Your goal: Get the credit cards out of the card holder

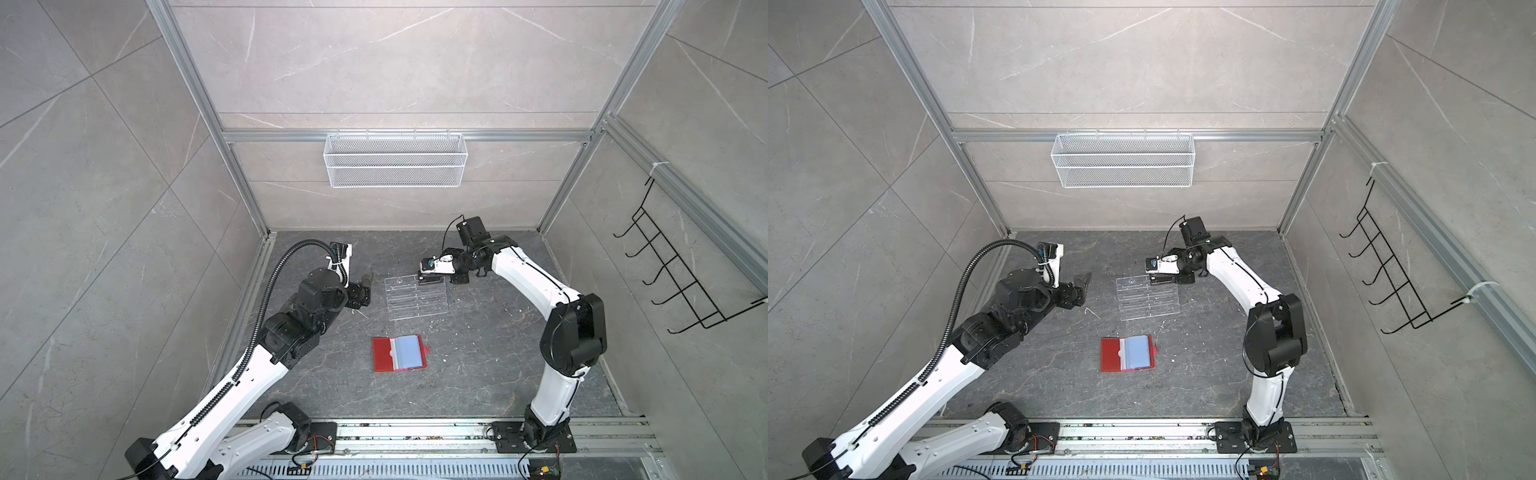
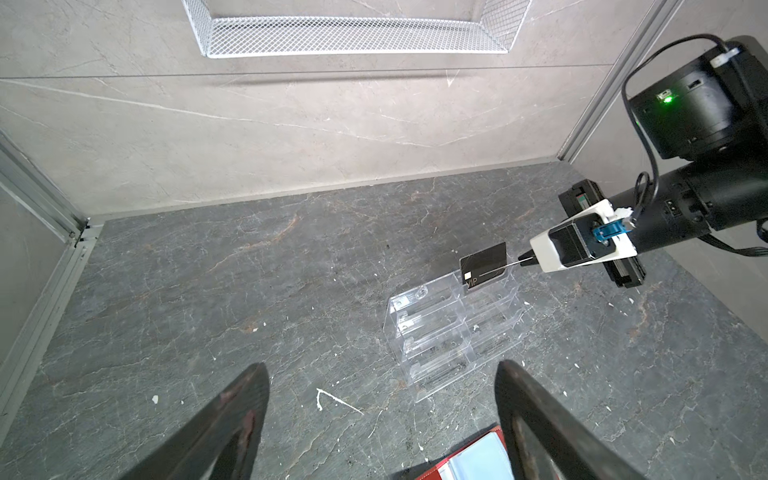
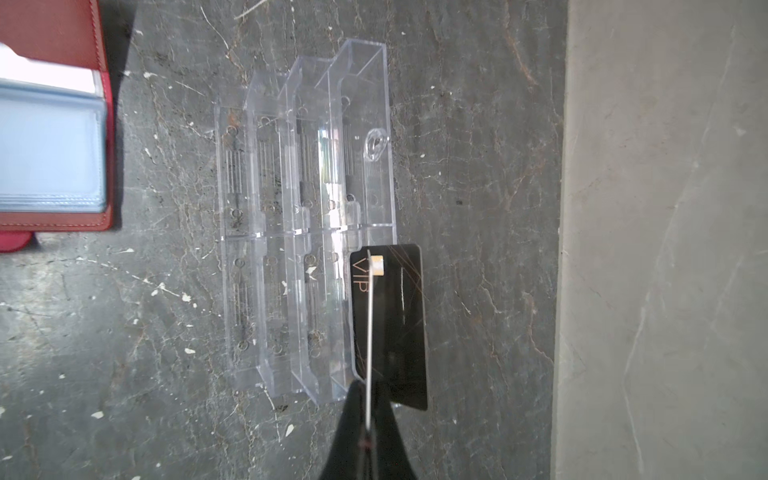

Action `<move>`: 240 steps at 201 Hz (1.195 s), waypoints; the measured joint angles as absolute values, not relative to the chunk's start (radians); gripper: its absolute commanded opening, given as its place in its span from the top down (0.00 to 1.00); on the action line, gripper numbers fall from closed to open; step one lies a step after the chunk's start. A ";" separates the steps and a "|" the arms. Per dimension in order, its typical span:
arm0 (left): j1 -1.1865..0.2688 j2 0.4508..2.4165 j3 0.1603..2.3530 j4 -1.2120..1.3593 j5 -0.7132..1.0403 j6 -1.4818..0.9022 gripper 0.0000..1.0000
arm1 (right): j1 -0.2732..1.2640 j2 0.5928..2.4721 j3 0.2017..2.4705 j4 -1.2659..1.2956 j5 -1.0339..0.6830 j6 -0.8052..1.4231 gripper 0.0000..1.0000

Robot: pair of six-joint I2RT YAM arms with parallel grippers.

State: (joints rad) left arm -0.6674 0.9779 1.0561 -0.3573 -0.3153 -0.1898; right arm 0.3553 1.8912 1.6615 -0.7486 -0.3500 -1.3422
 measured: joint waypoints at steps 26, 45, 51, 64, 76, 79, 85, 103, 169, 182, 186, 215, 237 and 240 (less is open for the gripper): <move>-0.668 0.988 1.056 -0.357 -0.316 -0.182 0.13 | 0.356 1.925 1.692 -0.752 -0.337 -1.364 1.00; -0.667 0.988 1.056 -0.353 -0.316 -0.178 0.13 | 0.356 1.945 1.713 -0.760 -0.324 -1.375 1.00; -0.668 0.988 1.056 -0.352 -0.316 -0.178 0.13 | 0.356 1.951 1.721 -0.764 -0.319 -1.380 1.00; -0.668 0.988 1.056 -0.352 -0.316 -0.175 0.13 | 0.356 1.963 1.731 -0.768 -0.313 -1.385 1.00; -0.667 0.988 1.056 -0.352 -0.316 -0.171 0.13 | 0.356 1.970 1.736 -0.772 -0.308 -1.388 1.00; -0.667 0.988 1.056 -0.352 -0.316 -0.171 0.13 | 0.356 1.971 1.737 -0.773 -0.306 -1.388 1.00; -0.668 0.988 1.056 -0.352 -0.316 -0.171 0.13 | 0.357 1.974 1.739 -0.775 -0.303 -1.389 1.00; -0.667 0.988 1.056 -0.352 -0.313 -0.170 0.13 | 0.359 1.979 1.739 -0.783 -0.298 -1.389 1.00; -0.668 0.988 1.056 -0.352 -0.305 -0.170 0.13 | 0.370 1.992 1.753 -0.785 -0.282 -1.393 0.96; -0.668 0.988 1.056 -0.352 -0.304 -0.170 0.13 | 0.373 1.998 1.760 -0.786 -0.279 -1.393 0.95; -0.668 0.988 1.056 -0.352 -0.303 -0.170 0.13 | 0.374 2.000 1.761 -0.785 -0.279 -1.392 0.95; -0.668 0.988 1.056 -0.352 -0.300 -0.170 0.13 | 0.382 2.024 1.762 -0.792 -0.279 -1.392 0.92; -0.667 0.988 1.056 -0.352 -0.287 -0.170 0.14 | 0.383 2.036 1.762 -0.793 -0.278 -1.391 0.88; -0.667 0.988 1.056 -0.352 -0.286 -0.170 0.14 | 0.383 2.037 1.762 -0.793 -0.276 -1.390 0.88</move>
